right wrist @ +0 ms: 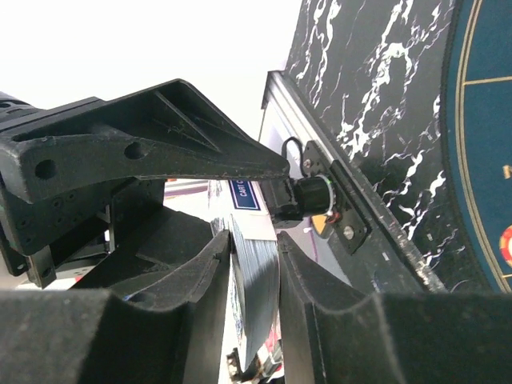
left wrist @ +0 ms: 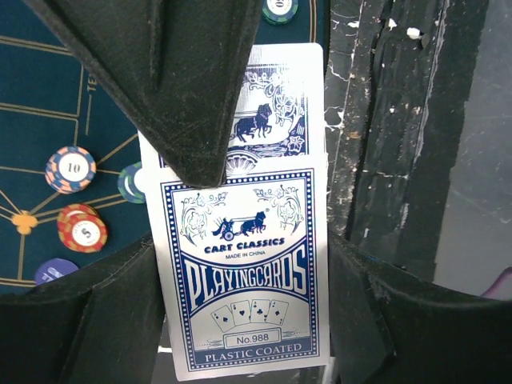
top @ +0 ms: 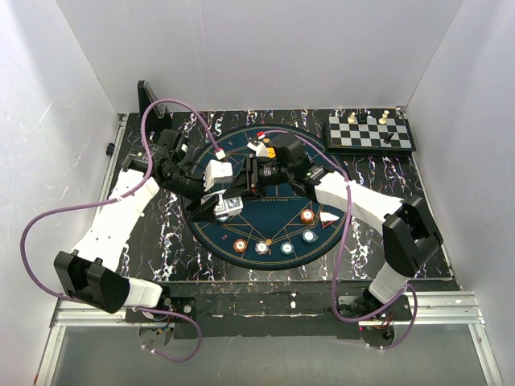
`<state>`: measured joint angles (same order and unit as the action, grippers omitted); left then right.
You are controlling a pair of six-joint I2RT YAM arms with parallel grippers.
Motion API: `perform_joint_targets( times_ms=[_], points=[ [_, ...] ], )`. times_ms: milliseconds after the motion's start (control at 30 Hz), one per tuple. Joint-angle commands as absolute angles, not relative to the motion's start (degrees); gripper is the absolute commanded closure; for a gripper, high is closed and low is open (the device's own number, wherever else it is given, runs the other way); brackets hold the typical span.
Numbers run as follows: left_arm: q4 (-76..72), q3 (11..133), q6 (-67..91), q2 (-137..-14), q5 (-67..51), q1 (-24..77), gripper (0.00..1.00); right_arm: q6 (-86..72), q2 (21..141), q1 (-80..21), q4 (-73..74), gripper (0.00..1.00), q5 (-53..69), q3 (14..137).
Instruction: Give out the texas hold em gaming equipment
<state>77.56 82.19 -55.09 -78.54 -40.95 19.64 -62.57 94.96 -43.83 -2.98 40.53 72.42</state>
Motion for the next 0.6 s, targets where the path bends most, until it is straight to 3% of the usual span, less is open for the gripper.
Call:
perform_joint_targets(
  times_ms=[0, 100, 400, 567],
  points=[
    [79.9, 80.9, -45.4, -73.6, -39.4, 19.9, 0.72, -66.0, 93.6, -44.0, -8.5, 0.67, 43.2, 71.3],
    [78.8, 80.9, -44.3, -73.4, -38.1, 19.9, 0.67, -68.5, 93.7, -44.0, -10.8, 0.76, 44.1, 69.9],
    [77.3, 79.5, -44.6, -73.0, -38.0, 20.0, 0.46, -72.1, 94.0, -44.3, -13.4, 0.83, 45.4, 68.9],
    [76.8, 78.7, -46.1, -72.1, -38.4, 20.1, 0.16, -72.3, 94.1, -44.5, -13.4, 0.85, 45.0, 68.5]
  ],
)
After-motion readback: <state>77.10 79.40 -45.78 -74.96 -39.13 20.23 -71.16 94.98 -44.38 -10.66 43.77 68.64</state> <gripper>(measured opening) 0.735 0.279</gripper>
